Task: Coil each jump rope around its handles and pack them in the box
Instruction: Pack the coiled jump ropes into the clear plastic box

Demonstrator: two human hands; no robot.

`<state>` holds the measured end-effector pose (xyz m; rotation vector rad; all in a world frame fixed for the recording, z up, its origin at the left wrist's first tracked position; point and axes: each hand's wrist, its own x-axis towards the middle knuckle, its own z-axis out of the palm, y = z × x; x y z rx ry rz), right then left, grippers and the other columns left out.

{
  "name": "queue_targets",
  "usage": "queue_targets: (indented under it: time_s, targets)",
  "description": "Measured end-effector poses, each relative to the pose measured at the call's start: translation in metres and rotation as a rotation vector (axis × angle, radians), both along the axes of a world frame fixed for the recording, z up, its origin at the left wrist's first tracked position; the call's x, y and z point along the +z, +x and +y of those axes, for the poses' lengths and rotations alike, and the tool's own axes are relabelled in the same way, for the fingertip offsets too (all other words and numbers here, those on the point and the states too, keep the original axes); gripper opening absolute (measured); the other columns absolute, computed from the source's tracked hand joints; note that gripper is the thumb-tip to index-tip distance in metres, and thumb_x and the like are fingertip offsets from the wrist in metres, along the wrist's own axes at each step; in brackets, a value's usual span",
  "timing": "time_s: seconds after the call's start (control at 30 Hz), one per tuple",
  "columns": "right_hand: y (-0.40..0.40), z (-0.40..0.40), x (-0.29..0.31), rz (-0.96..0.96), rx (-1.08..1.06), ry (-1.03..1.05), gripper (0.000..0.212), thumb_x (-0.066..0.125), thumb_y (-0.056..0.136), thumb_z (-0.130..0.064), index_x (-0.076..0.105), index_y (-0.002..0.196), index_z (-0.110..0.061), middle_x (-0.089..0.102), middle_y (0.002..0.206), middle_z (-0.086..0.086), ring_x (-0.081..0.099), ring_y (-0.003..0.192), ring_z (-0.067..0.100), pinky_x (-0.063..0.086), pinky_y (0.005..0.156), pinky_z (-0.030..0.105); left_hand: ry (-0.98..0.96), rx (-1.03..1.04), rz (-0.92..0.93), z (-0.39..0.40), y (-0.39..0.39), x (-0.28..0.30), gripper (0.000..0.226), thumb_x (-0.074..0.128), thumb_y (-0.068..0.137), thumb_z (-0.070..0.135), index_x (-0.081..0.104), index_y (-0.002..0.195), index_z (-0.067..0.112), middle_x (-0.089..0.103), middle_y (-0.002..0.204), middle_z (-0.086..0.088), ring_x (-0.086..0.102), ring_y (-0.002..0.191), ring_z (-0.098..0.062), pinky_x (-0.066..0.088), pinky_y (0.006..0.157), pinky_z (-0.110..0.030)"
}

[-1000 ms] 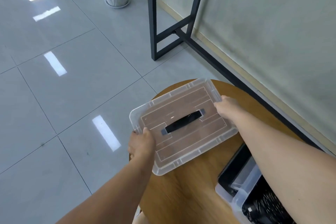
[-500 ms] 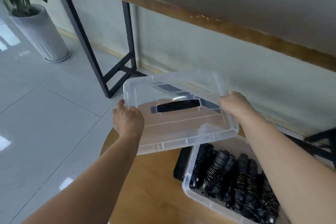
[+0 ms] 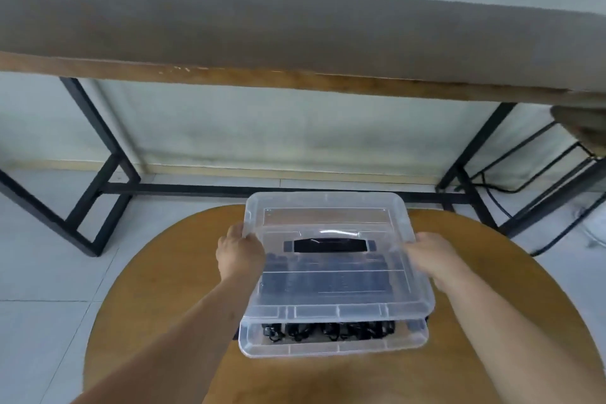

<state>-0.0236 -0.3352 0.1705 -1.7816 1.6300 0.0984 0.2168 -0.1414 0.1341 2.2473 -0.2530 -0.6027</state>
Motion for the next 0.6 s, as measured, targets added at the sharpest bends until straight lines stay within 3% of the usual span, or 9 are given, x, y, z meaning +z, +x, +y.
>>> queue_targets:
  time_s: [0.13,0.23,0.33,0.43,0.6]
  targets:
    - [-0.026,0.011,-0.019,0.016,-0.043,0.040,0.014,0.044,0.097,-0.017,0.056,0.103,-0.013,0.063,0.093,0.004,0.065,0.083,0.023,0.055,0.074,0.036,0.070,-0.032,-0.001,0.000,-0.016,-0.022,0.041,0.034,0.101,0.020,0.049,0.139,0.022,0.057,0.128,-0.009,0.057,0.107,-0.032,0.054,0.092,-0.051]
    - [-0.036,0.019,-0.032,0.018,-0.040,0.071,0.021,0.042,0.094,-0.013,0.060,0.103,-0.011,0.065,0.094,0.005,0.066,0.079,0.022,0.050,0.064,0.028,0.075,-0.009,-0.015,0.005,-0.027,-0.027,0.041,0.034,0.102,0.019,0.048,0.141,0.021,0.052,0.133,-0.011,0.053,0.112,-0.031,0.051,0.095,-0.047]
    - [-0.040,0.020,-0.039,0.007,-0.026,0.081,0.024,0.042,0.093,-0.014,0.064,0.101,-0.015,0.069,0.094,0.005,0.069,0.086,0.025,0.054,0.066,0.031,0.076,0.003,-0.026,0.006,-0.033,-0.025,0.043,0.033,0.104,0.018,0.044,0.145,0.021,0.043,0.141,-0.012,0.047,0.119,-0.031,0.044,0.097,-0.045]
    - [-0.037,0.019,-0.039,-0.011,-0.008,0.074,0.024,0.042,0.093,-0.017,0.065,0.101,-0.018,0.070,0.096,0.003,0.070,0.088,0.024,0.058,0.076,0.037,0.114,0.001,-0.058,0.009,-0.032,-0.031,0.042,0.032,0.103,0.018,0.045,0.144,0.020,0.046,0.139,-0.012,0.042,0.124,-0.033,0.036,0.106,-0.048]
    - [-0.034,0.018,-0.041,-0.017,0.029,0.075,0.022,0.043,0.095,-0.017,0.063,0.105,-0.018,0.067,0.098,0.001,0.067,0.087,0.021,0.055,0.074,0.032,0.145,0.018,-0.046,0.017,-0.028,-0.045,0.040,0.032,0.102,0.017,0.051,0.138,0.019,0.054,0.128,-0.011,0.045,0.117,-0.031,0.040,0.107,-0.053]
